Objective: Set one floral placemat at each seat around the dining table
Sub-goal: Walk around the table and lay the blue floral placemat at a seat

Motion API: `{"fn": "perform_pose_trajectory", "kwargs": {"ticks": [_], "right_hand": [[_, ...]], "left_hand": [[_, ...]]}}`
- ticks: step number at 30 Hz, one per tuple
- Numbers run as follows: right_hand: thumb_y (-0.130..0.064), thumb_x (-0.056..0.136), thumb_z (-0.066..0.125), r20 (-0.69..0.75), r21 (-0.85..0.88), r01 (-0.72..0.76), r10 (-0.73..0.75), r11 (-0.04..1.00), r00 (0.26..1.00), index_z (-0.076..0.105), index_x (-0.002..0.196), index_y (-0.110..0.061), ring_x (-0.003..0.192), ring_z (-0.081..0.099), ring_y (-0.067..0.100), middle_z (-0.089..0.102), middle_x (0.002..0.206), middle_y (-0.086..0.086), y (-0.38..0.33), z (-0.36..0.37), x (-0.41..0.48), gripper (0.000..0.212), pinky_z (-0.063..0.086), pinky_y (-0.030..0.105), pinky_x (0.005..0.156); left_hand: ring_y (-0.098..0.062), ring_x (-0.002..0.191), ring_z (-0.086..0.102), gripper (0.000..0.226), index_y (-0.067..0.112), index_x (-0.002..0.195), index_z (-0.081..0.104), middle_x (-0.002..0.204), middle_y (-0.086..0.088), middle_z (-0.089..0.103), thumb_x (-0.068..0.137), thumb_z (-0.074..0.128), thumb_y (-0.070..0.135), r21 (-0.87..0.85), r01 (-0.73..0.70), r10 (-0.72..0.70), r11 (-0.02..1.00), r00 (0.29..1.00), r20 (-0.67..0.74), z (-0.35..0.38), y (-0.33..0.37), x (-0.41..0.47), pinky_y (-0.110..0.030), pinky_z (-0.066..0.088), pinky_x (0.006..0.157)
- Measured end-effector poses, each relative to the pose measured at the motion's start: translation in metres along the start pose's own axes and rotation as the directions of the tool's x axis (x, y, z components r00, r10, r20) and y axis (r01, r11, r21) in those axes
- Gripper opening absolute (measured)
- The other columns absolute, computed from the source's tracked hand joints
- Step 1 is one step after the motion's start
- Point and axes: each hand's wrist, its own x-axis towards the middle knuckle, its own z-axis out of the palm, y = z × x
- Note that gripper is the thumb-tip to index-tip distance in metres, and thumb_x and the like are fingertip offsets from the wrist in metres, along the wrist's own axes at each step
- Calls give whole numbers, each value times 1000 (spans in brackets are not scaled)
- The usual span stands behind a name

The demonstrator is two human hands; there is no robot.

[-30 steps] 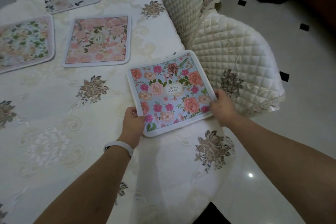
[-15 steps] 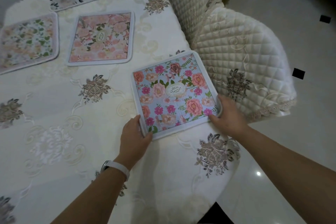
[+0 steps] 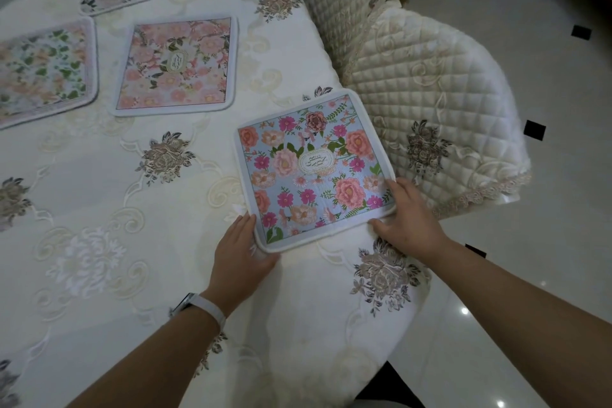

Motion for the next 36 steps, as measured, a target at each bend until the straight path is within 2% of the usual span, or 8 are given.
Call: {"fn": "perform_pose_trajectory", "kwargs": {"ticks": [8,15,19,23,27,29,32,36], "right_hand": [[-39,77,73,-1,-30,-2,2,1000,1000,30,147,-16,127,42,25,33,147,4,-1,1,2,85,42,39,100],[-51,75,69,39,-151,-17,23,988,999,29,147,-15,130,41,29,34,149,8,-1,-3,2,90,42,45,104],[-53,77,66,36,-199,-40,48,979,998,30,146,-18,128,43,30,35,149,8,-6,-3,-1,85,44,46,100],[-54,80,63,41,-218,-88,99,972,994,29,147,-22,134,38,33,25,156,10,-12,-2,-8,82,40,49,106],[-46,84,64,4,-222,-90,93,971,996,35,143,-21,137,34,34,26,155,13,-25,-6,-20,71,36,49,107],[-44,87,60,-12,-233,-88,87,969,996,34,145,-18,137,33,33,27,155,13,-34,-11,-29,68,36,49,107],[-45,90,55,-36,-252,-61,54,966,998,33,147,-17,138,32,31,28,155,12,-51,-24,-42,66,35,48,109],[-44,92,54,-116,-280,12,-46,960,992,46,139,-14,127,43,27,48,141,8,-76,-53,-63,57,39,44,103]], "left_hand": [[-23,147,19,89,6,149,30,158,-9,26,80,74,42,16,-35,35,999,999,-25,3,-4,-1,-33,13,117],[-23,146,19,86,7,148,33,157,-9,27,81,73,43,0,-42,42,999,999,-11,0,-6,2,-33,13,118],[-22,147,17,85,9,149,30,159,-8,23,83,70,43,-16,-28,29,999,1000,6,-1,-3,1,-33,13,118],[-24,147,17,87,13,151,27,160,-9,20,82,69,47,12,-21,21,1000,999,47,-5,-3,4,-36,14,118],[-24,146,19,84,18,150,28,160,-6,20,83,69,47,-90,39,-35,995,998,50,-16,3,-2,-38,17,116],[-23,145,20,80,17,149,30,160,-5,21,85,66,46,-103,-8,8,995,1000,3,-24,6,-9,-37,18,116],[-24,143,27,74,15,146,36,157,-8,28,85,62,48,-28,-160,157,987,982,-101,-44,11,-19,-38,22,114],[-28,136,39,69,15,137,48,150,-9,42,82,48,55,113,-347,362,931,917,-167,-74,24,-20,-43,29,110]]}}
